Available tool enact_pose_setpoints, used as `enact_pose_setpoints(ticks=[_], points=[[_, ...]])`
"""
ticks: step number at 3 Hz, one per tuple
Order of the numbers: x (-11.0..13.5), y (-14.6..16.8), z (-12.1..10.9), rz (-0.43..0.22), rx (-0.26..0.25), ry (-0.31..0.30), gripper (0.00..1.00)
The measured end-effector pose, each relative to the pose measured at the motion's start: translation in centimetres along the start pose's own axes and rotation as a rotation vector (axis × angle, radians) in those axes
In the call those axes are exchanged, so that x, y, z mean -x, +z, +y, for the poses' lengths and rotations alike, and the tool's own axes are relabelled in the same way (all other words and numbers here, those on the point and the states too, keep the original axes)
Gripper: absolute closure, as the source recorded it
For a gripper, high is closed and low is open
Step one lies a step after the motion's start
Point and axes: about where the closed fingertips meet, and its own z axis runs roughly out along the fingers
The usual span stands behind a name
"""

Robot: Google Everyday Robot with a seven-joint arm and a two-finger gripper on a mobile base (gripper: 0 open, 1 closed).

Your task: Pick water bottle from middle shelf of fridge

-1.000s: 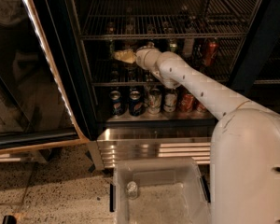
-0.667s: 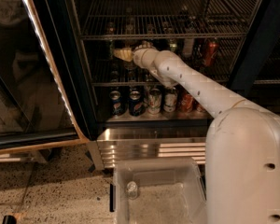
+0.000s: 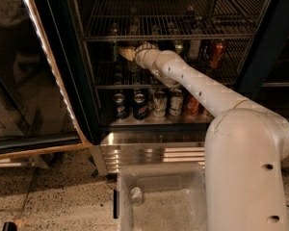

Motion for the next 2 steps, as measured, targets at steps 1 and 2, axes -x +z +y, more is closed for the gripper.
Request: enact_pose_setpoints(ticks=[1,2], points=[[-0.21,0.37,-0.07,0.003,-0.016,-0.006,0.31],[-0.66,0.89,-0.56,0.009,-0.035,-0.004,0.30]])
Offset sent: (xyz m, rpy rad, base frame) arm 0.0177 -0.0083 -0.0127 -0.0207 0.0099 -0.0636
